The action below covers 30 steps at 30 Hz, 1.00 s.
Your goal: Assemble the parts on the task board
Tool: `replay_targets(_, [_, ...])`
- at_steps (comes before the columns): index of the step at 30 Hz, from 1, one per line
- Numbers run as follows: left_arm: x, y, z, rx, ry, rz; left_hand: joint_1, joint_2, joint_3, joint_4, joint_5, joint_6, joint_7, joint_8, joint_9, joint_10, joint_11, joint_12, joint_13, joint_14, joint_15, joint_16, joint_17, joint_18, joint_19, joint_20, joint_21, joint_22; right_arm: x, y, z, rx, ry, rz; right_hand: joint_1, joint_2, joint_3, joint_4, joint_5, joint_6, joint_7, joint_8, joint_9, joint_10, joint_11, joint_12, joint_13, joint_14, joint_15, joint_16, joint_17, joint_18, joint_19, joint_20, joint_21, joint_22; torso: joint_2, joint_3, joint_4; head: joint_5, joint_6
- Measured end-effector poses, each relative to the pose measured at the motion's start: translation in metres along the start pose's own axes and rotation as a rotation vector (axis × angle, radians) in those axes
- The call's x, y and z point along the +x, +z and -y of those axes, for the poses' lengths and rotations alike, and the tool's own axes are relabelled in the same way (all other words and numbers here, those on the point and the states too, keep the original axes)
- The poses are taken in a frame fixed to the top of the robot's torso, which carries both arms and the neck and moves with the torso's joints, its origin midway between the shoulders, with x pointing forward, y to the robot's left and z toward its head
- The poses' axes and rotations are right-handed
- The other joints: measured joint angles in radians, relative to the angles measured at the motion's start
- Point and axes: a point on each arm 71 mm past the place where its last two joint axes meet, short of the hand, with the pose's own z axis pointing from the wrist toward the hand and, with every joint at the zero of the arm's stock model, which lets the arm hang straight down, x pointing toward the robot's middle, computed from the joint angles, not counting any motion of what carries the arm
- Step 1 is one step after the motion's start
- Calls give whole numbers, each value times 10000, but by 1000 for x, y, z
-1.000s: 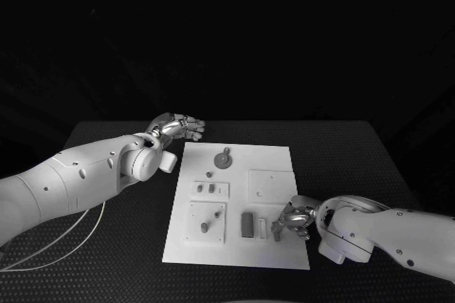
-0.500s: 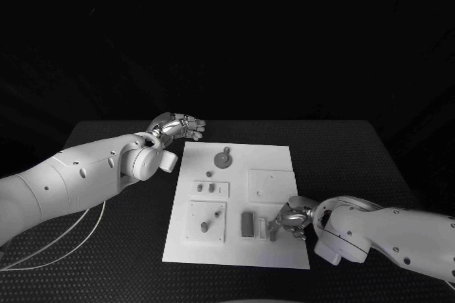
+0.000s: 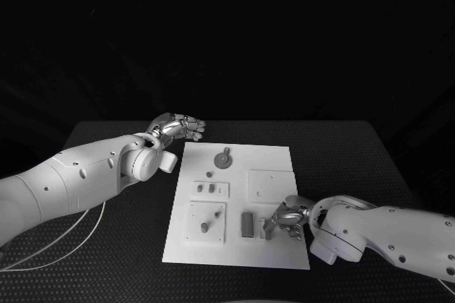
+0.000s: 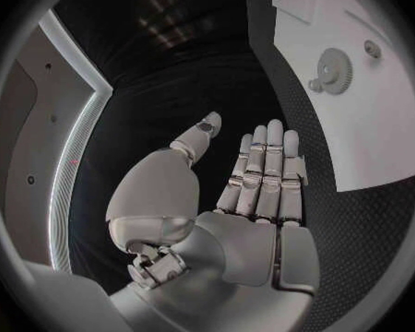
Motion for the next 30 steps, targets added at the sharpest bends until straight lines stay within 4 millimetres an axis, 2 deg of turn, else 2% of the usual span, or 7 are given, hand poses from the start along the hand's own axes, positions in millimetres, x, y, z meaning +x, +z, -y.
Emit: replay_targets(30, [1, 0, 0, -2, -8, -32, 0, 0, 4, 50, 0, 0, 0, 0, -7, 0, 0, 0, -7, -6, -7, 0, 29, -1, 0, 0, -40, 16, 0, 5, -6, -14, -79, -147, -78, -1, -83, 83, -127, 16, -16, 3, 0, 11, -11, 0, -2, 13, 19, -38, -1, 10, 18, -14, -11, -9, -4, 5, -8, 47, -27])
